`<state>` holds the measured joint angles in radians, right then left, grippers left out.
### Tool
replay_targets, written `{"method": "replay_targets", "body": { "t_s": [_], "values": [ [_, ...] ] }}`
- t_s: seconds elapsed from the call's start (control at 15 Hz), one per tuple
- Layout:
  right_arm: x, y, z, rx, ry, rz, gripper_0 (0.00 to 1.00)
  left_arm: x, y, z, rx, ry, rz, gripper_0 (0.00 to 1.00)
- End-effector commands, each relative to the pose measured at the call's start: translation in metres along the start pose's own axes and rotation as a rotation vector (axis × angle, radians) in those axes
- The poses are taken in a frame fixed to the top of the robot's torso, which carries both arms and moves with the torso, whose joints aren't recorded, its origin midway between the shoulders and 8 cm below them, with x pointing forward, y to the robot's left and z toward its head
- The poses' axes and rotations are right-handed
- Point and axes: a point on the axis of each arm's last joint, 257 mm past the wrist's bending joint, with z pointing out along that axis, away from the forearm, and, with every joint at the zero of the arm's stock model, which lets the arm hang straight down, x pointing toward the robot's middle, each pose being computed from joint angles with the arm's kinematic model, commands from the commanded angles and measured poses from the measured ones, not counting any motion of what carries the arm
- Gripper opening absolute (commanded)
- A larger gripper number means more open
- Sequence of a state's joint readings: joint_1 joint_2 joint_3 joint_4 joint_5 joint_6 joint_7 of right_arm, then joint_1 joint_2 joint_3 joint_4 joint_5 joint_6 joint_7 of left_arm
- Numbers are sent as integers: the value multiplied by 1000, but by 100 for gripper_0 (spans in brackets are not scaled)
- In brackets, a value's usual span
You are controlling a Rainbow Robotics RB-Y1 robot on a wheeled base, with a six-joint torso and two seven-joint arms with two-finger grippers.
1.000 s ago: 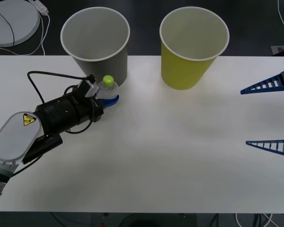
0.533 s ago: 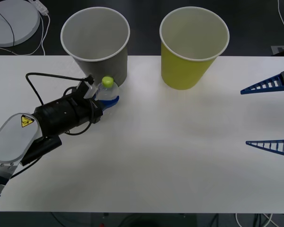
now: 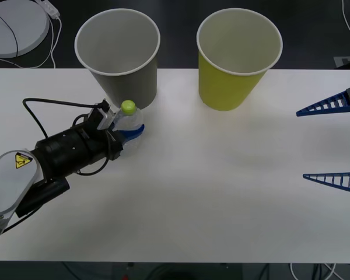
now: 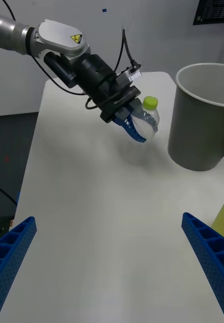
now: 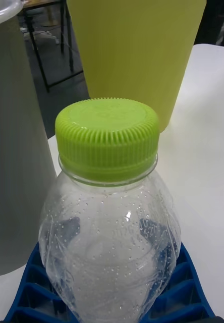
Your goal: Put the can into the green bin and the plastic bottle into the gray bin
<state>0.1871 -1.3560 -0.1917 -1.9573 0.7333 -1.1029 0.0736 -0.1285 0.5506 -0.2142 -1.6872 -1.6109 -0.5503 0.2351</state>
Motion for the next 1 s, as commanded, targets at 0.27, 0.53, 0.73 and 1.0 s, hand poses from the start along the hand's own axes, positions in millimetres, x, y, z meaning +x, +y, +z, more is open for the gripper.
{"method": "replay_targets", "body": {
  "t_s": [0.27,0.53,0.73,1.0],
  "values": [
    [0,0,0,0,0,0,100,-4,-7,-19,-9,-19,-31,0],
    [0,0,0,0,0,0,100,-14,-7,-26,-7,-41,-57,0],
    [0,0,0,0,0,0,100,-22,-3,-31,-1,-53,-80,0],
    [0,0,0,0,0,0,100,-35,2,-38,1,-62,-103,0]
  ]
}}
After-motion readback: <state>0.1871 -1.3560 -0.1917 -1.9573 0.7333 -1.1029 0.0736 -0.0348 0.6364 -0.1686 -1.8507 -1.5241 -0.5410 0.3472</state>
